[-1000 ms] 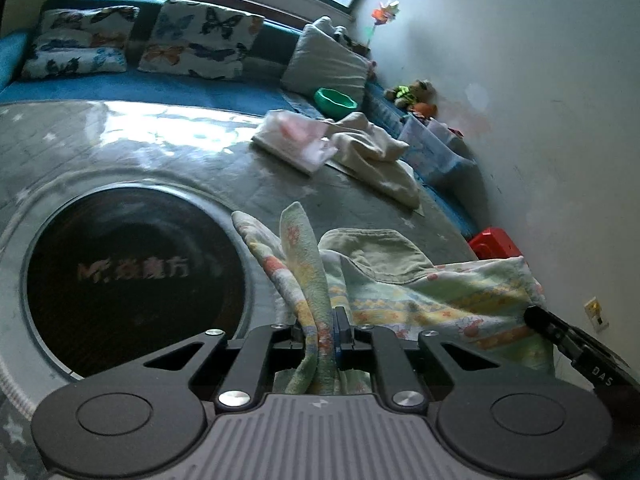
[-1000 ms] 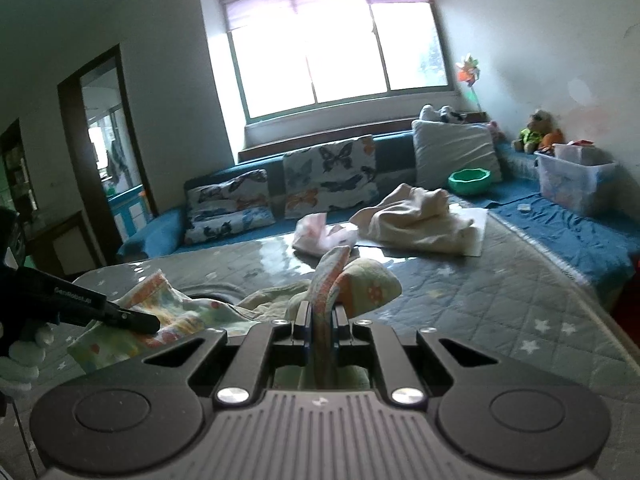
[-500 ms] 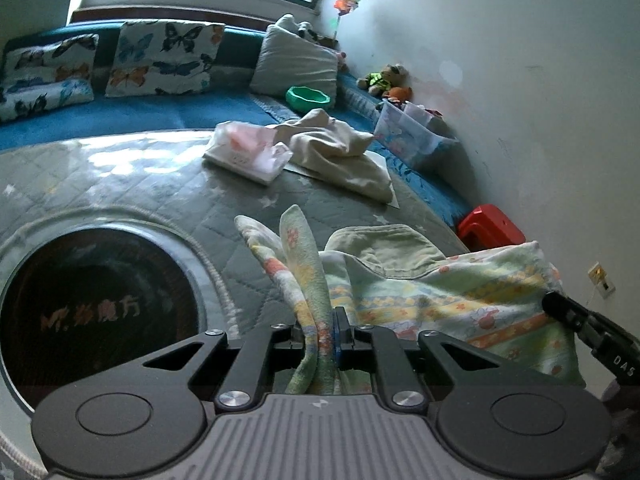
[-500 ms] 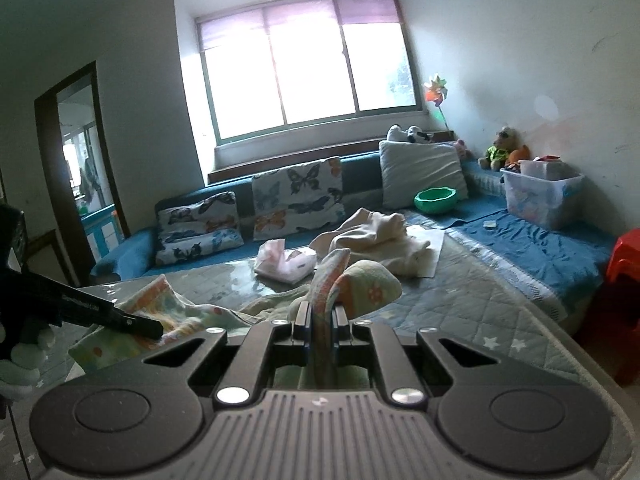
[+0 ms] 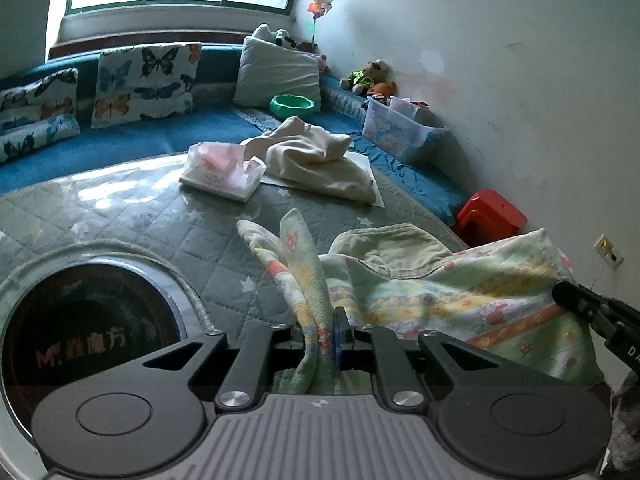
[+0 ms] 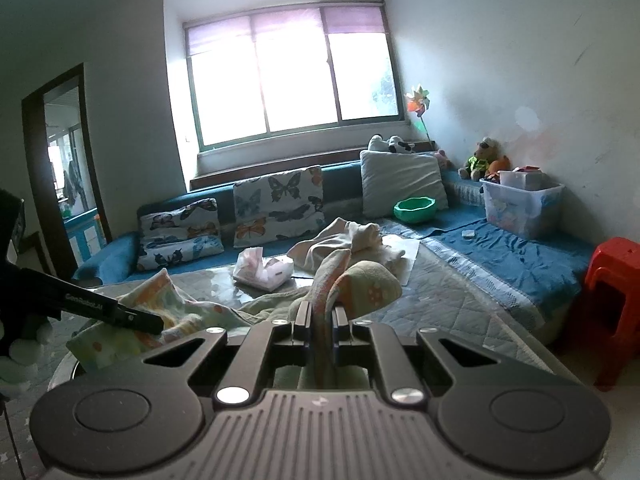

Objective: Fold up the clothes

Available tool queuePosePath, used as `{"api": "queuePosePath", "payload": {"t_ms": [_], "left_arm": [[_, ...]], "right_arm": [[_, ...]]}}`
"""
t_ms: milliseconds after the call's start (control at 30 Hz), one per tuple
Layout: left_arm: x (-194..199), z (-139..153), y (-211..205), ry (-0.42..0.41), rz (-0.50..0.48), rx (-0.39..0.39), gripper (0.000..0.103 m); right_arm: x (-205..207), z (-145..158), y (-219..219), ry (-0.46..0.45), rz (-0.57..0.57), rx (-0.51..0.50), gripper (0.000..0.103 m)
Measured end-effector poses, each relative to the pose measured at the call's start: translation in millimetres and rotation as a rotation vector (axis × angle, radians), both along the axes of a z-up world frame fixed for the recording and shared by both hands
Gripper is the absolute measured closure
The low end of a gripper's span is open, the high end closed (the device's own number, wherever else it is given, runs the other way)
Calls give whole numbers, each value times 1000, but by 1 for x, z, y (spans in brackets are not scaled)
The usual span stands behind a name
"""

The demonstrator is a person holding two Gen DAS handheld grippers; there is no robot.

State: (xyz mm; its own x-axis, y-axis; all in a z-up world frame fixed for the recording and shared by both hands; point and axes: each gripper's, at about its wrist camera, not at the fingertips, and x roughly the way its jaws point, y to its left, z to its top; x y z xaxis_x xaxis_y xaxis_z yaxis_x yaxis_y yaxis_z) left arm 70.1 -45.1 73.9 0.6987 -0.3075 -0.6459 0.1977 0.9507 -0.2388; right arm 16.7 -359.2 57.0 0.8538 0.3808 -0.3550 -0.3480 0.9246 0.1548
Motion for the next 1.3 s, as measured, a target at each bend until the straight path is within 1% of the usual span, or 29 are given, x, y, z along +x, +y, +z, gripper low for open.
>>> {"api": "queuePosePath", "payload": {"t_ms": [200, 467, 967, 1300], "left_arm": [[1, 4, -12, -34, -11, 50, 91], [-1, 4, -20, -55, -18, 91, 91], [-3, 9, -28, -62, 7, 125, 91], [-2, 3, -31, -46, 2, 144, 91]], "right_arm": [[-8, 5, -3, -18, -24, -13, 95], [-15, 6, -4, -17, -42, -31, 95], [-6, 6, -3, -37, -44, -94, 95], [-7, 3, -3, -34, -47, -117, 95]]}}
